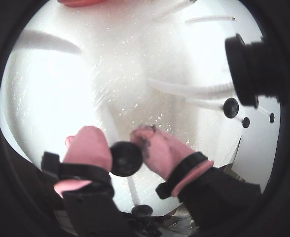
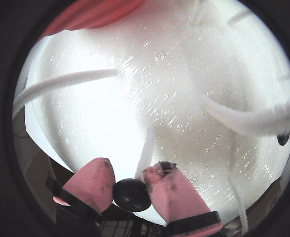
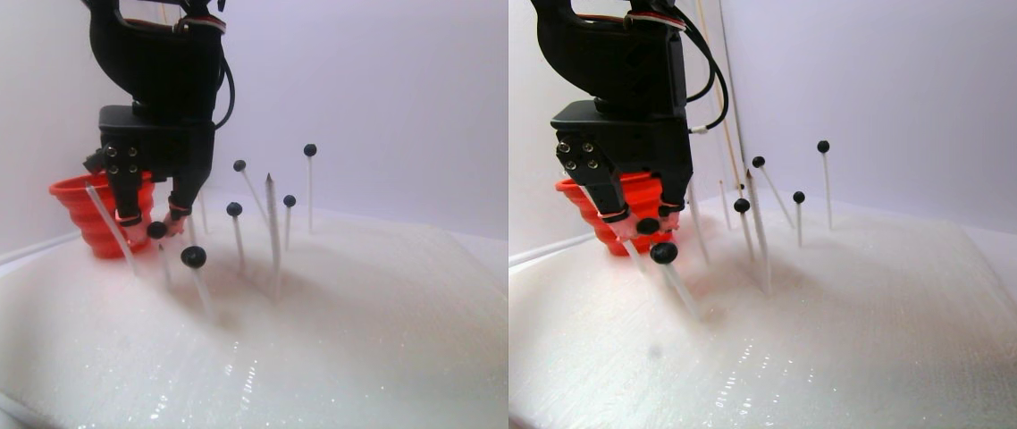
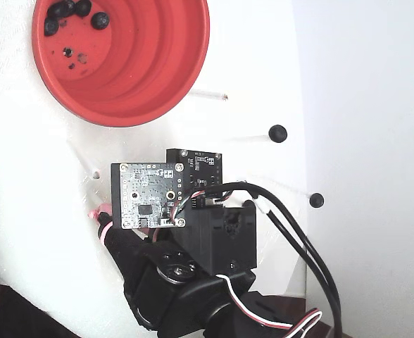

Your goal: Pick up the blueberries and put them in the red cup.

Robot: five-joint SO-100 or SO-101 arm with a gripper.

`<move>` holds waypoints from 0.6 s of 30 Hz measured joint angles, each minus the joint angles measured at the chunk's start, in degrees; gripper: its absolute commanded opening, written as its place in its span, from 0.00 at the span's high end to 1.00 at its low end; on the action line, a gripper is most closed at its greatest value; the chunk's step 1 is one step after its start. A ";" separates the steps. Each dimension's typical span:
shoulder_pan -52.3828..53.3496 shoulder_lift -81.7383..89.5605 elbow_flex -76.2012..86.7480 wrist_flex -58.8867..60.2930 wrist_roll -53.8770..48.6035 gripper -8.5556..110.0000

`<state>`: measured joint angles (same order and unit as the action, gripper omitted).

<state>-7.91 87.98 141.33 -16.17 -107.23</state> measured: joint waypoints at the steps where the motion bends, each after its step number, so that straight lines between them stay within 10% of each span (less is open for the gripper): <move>1: -0.09 0.44 0.35 0.35 0.00 0.84; 18: -0.88 4.66 0.53 3.52 0.53 0.83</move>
<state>-8.79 92.64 141.86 -12.66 -106.70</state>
